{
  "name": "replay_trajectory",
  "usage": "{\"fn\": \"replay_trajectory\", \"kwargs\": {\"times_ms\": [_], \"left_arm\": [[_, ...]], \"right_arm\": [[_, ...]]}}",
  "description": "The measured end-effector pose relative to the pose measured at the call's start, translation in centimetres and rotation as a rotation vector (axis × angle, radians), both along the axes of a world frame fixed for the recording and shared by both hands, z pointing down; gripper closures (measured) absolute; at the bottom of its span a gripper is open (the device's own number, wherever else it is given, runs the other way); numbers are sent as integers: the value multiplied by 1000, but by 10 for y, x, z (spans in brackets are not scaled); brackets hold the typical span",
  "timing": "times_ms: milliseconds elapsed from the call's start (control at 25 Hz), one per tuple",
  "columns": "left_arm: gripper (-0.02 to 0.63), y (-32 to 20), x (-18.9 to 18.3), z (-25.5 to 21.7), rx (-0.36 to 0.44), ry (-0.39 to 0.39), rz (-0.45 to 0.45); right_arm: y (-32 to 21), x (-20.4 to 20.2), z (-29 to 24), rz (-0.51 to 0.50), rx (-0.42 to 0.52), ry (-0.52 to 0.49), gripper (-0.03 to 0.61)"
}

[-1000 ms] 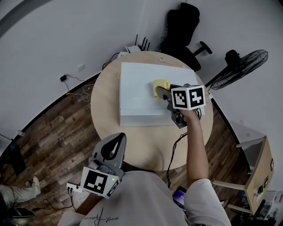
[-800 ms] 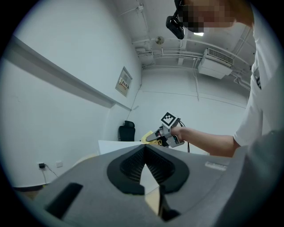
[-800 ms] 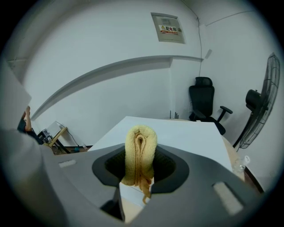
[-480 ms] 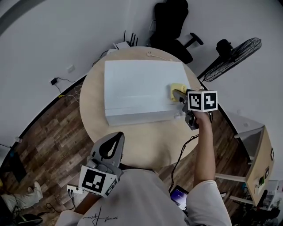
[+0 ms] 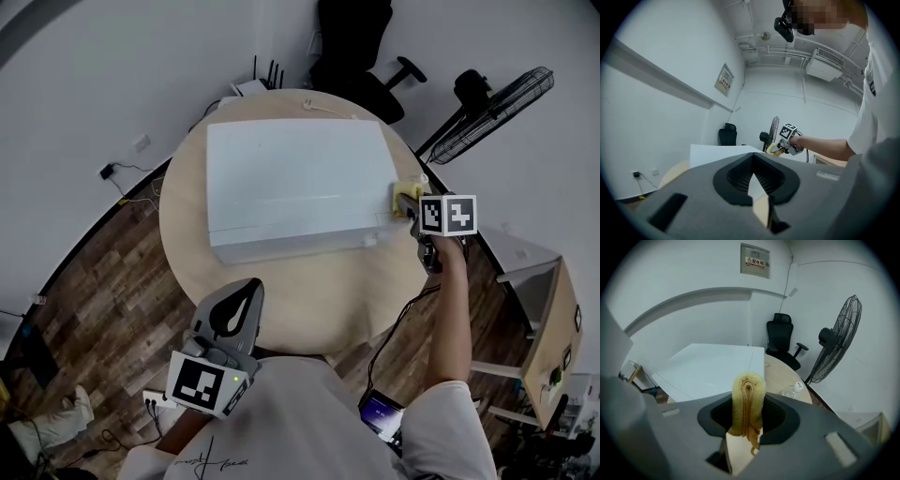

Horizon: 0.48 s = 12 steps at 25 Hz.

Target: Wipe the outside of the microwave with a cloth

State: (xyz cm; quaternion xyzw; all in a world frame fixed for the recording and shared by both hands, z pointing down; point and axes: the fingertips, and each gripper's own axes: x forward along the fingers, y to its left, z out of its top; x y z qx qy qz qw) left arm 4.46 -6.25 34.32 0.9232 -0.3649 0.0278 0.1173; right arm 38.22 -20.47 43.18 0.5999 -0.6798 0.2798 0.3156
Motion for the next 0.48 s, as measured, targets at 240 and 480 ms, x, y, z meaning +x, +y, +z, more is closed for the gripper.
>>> {"fn": "replay_trajectory", "kwargs": {"times_ms": [240,480], "left_arm": [[624,0,-1,1,-7,0,-9],[624,2,-11,5,-11,2,-23]], "right_arm": [[1,1,9,-17,-38,61,442],[4,-13,13,-30,-45,34,442]]}}
